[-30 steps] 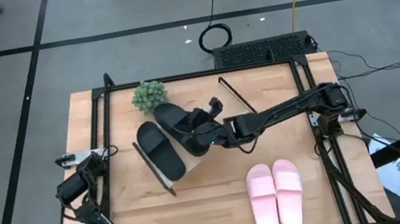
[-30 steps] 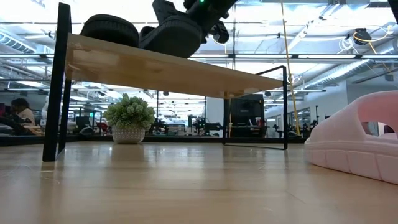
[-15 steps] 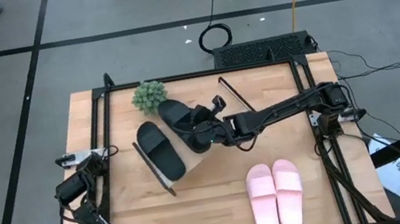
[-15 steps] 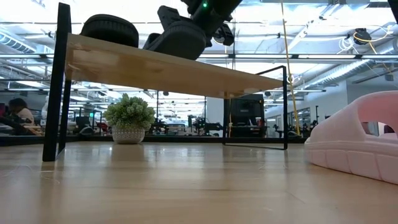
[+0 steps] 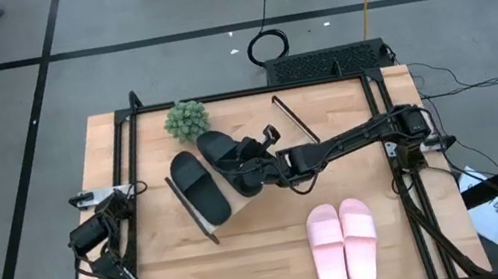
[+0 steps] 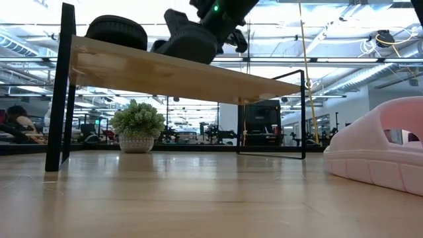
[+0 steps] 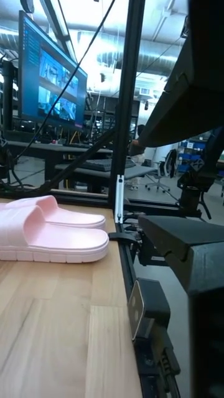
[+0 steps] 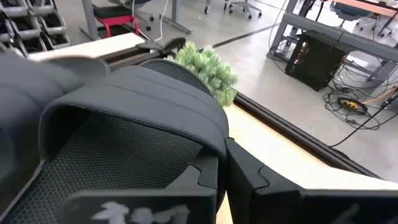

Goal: Pick and place slides into the shelf
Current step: Put the black slide on the shelf

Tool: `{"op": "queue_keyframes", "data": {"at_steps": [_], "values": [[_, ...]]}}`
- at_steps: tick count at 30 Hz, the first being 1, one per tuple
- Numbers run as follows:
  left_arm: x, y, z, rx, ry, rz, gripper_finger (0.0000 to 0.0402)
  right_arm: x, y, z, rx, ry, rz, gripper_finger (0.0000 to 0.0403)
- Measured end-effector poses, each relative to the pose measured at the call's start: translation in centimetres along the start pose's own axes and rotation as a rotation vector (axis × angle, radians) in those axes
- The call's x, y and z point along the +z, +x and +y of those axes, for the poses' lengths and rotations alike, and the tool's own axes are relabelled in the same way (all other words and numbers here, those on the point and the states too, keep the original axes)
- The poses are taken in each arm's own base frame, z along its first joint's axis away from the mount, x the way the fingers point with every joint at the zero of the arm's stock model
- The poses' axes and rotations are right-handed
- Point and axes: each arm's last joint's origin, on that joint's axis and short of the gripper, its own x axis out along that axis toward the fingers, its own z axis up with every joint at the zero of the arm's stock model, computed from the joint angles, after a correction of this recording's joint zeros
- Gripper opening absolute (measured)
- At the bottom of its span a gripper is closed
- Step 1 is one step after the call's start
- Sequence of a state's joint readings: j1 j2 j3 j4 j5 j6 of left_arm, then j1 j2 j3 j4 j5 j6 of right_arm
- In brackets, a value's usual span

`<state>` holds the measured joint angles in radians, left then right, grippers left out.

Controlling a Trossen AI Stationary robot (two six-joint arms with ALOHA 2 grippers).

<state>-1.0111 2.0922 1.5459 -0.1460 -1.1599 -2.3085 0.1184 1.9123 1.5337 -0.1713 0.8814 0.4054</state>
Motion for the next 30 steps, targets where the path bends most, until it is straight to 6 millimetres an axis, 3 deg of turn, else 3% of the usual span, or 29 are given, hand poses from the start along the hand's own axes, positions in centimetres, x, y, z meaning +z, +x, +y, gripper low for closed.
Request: {"op": "queue_keyframes", "data": {"at_steps": [30], "values": [[0.03,0.07,-0.03,0.000,0.002,-0.001,0.0191,-0.51,0.31,0.55,0.024,0.111,0.006,0.0000]]}}
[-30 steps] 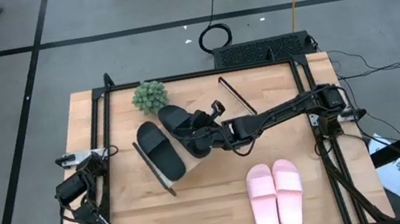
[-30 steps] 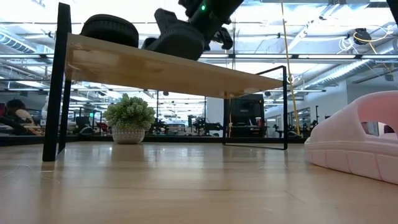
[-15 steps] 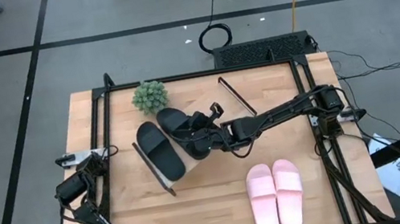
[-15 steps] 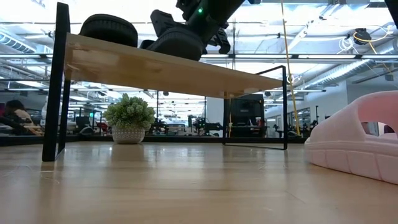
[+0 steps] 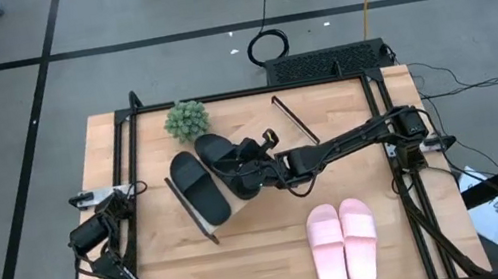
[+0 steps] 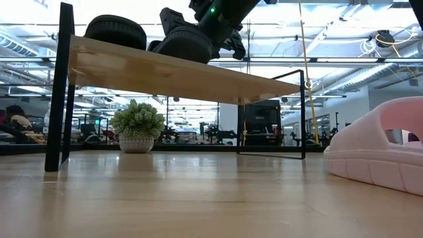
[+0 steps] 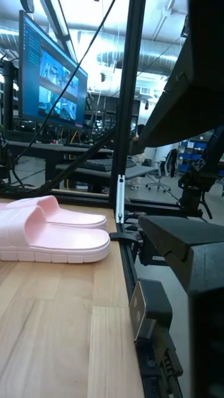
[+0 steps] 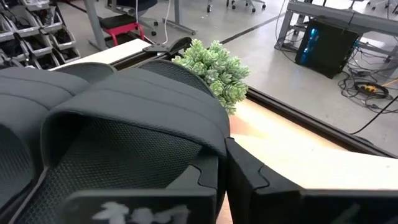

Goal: Pick and place slides into the shelf
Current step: Put the black slide on the shelf

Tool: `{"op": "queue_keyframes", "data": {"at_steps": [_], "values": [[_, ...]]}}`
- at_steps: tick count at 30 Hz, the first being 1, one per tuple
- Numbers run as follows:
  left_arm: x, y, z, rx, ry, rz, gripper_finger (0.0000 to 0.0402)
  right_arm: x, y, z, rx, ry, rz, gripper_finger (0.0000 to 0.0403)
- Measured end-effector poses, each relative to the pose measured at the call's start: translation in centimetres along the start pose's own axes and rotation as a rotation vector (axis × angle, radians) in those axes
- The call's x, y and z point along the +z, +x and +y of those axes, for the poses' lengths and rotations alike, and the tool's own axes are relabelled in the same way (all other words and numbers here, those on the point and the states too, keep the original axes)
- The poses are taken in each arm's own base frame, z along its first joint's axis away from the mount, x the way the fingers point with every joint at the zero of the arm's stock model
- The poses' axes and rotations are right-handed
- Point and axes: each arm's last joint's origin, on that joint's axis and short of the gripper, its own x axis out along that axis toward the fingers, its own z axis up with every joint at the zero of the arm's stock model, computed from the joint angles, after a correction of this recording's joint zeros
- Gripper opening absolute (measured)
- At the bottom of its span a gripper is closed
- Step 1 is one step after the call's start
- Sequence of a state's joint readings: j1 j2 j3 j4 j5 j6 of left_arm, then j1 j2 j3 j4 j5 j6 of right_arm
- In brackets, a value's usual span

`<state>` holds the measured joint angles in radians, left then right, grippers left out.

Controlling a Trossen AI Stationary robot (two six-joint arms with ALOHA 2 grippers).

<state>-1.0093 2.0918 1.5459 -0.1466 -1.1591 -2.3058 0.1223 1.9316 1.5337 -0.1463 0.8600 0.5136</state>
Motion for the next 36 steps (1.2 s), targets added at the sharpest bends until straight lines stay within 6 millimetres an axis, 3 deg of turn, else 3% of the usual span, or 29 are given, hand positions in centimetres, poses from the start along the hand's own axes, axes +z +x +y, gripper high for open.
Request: {"op": "queue_keyframes", "data": {"at_steps": [19,36], "values": [[-0.1,0.0,0.0,0.004,0.013,0.008,0.0191,-1.5,0.4,1.2,0.039,0.017,0.023,0.0001],[0.0,0.0,0.1,0.008,0.034,0.004,0.0191,-1.6,0.2,1.8,0.178,-0.047,0.064,0.0067]]}}
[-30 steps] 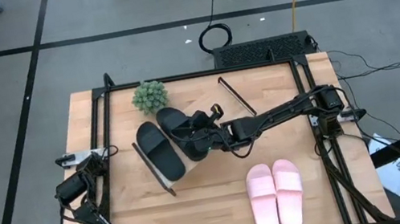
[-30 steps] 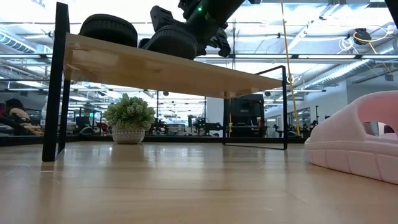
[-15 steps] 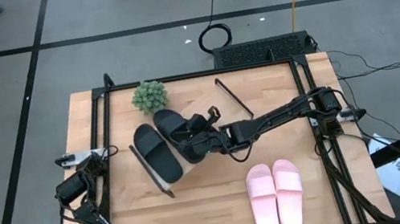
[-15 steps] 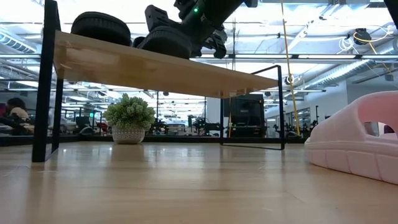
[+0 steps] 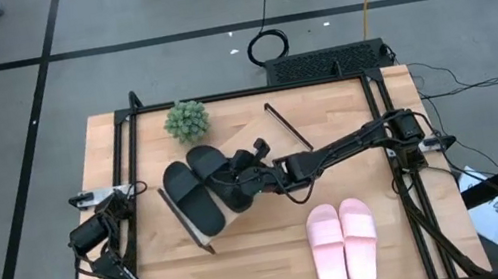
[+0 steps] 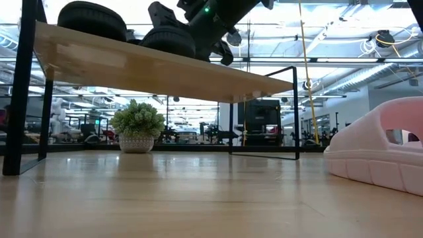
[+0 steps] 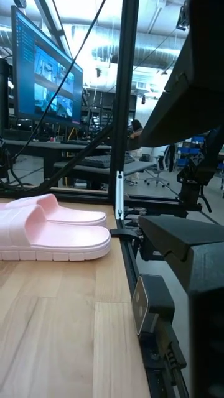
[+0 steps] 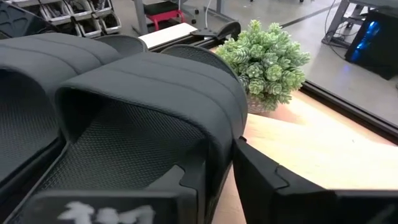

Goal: Pick and place slides into the shelf
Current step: Put the black slide on the shelf

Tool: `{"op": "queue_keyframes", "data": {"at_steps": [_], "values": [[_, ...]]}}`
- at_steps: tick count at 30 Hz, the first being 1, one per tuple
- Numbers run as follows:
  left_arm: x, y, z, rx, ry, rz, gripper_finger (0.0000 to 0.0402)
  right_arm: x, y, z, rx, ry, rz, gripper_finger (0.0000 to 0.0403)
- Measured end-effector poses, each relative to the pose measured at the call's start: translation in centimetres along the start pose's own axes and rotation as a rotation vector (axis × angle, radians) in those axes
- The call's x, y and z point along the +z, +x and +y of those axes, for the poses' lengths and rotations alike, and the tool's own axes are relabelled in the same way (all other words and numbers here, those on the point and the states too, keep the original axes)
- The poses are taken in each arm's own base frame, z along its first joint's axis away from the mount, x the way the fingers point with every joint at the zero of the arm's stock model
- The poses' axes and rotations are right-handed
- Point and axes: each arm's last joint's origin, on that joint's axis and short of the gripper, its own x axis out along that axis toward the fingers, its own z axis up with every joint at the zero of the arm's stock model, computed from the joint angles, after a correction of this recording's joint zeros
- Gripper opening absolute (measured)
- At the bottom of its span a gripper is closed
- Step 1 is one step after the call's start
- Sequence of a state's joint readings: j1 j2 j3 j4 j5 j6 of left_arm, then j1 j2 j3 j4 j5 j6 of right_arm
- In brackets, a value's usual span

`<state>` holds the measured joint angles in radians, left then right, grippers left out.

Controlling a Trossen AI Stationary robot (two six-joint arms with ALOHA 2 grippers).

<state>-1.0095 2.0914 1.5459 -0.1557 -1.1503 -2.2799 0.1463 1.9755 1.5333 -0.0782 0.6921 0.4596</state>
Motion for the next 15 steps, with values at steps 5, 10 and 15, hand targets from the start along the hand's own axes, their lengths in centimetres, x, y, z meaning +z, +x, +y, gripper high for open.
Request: {"op": "queue_keyframes", "data": {"at_steps": [5,10,15], "values": [[0.0,0.0,0.0,0.000,0.001,0.000,0.0191,0.3,0.0,0.1,0.014,-0.012,-0.022,0.0080],[0.0,0.0,0.0,0.000,0.001,0.000,0.0191,0.9,-0.5,0.0,0.025,-0.016,-0.042,0.0093],[0.0,0.0,0.0,0.001,0.003,-0.002,0.0191,1.9,-1.2,-0.3,0.022,-0.028,-0.066,0.0106]]}}
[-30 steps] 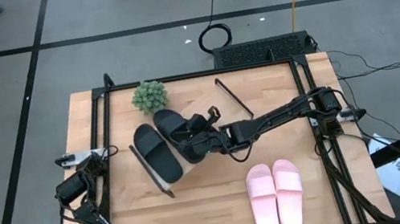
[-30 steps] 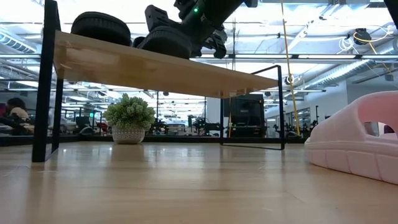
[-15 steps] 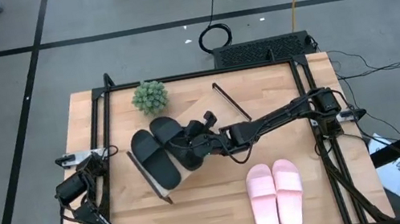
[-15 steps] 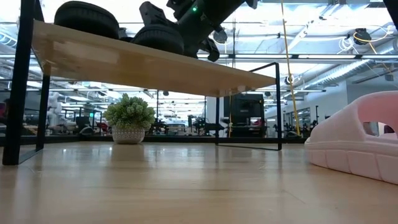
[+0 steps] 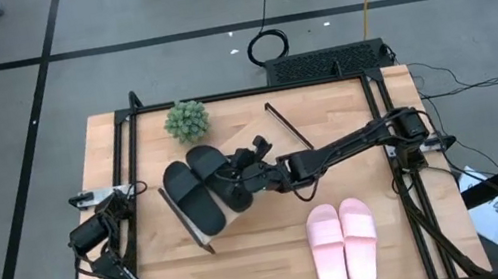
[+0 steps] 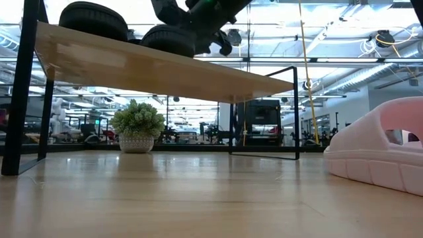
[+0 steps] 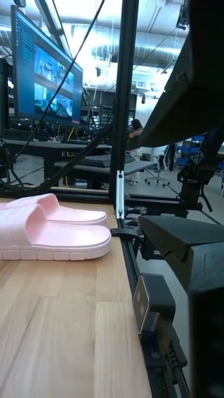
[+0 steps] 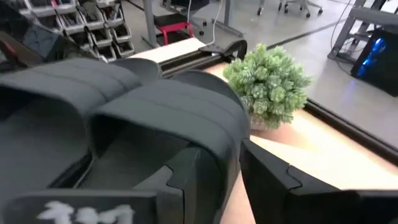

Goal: Pick and place slides into the shelf
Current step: Put the black slide on the shelf

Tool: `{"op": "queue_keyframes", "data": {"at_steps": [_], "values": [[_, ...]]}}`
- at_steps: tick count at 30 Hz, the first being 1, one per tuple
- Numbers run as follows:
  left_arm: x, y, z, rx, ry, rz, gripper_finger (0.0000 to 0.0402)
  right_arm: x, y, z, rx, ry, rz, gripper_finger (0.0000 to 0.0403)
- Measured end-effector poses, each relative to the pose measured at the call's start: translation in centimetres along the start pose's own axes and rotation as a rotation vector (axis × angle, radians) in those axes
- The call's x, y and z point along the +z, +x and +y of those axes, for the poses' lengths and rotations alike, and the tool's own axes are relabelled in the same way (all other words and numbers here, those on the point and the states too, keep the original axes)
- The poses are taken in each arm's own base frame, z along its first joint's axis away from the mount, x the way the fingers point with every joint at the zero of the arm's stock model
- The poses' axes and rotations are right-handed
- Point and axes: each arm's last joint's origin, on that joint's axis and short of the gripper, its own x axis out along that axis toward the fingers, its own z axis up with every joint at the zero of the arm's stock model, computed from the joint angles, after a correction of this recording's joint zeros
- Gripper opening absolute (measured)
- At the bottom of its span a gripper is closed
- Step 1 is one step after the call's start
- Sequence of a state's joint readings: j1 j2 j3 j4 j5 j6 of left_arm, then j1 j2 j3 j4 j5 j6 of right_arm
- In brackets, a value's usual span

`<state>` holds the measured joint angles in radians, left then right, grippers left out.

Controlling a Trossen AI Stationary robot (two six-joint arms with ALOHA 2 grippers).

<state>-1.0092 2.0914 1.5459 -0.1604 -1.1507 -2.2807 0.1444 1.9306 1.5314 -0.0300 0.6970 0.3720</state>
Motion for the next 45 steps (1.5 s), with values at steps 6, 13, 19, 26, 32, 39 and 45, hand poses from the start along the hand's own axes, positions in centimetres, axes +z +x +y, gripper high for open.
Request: {"op": "queue_keyframes", "data": {"at_steps": [6,13,19,26,32,39,45], "values": [[0.0,0.0,0.0,0.001,0.002,-0.002,0.0191,0.7,-0.5,-0.3,-0.002,-0.043,-0.010,0.0111],[0.1,0.3,-0.1,0.000,-0.001,-0.008,0.0191,2.5,-1.7,-0.9,0.004,-0.031,-0.055,0.0112],[0.3,1.0,-0.4,-0.007,-0.010,-0.018,0.0191,1.7,-1.4,-0.7,0.060,-0.025,-0.020,0.0112],[0.1,1.2,-0.8,-0.021,0.009,-0.003,0.0191,-0.3,-0.9,-1.1,0.055,0.041,0.033,0.0112],[0.1,1.2,-0.8,-0.012,0.011,0.009,0.0191,-0.3,-0.9,-1.0,0.082,0.089,0.042,0.0112],[0.1,1.2,-0.8,-0.010,0.022,0.012,0.0191,0.0,-1.1,-0.5,0.144,0.146,0.021,0.0112],[0.1,1.2,-0.8,-0.010,0.030,0.012,0.0191,0.0,-1.1,-0.4,0.158,0.147,0.025,0.0112]]}}
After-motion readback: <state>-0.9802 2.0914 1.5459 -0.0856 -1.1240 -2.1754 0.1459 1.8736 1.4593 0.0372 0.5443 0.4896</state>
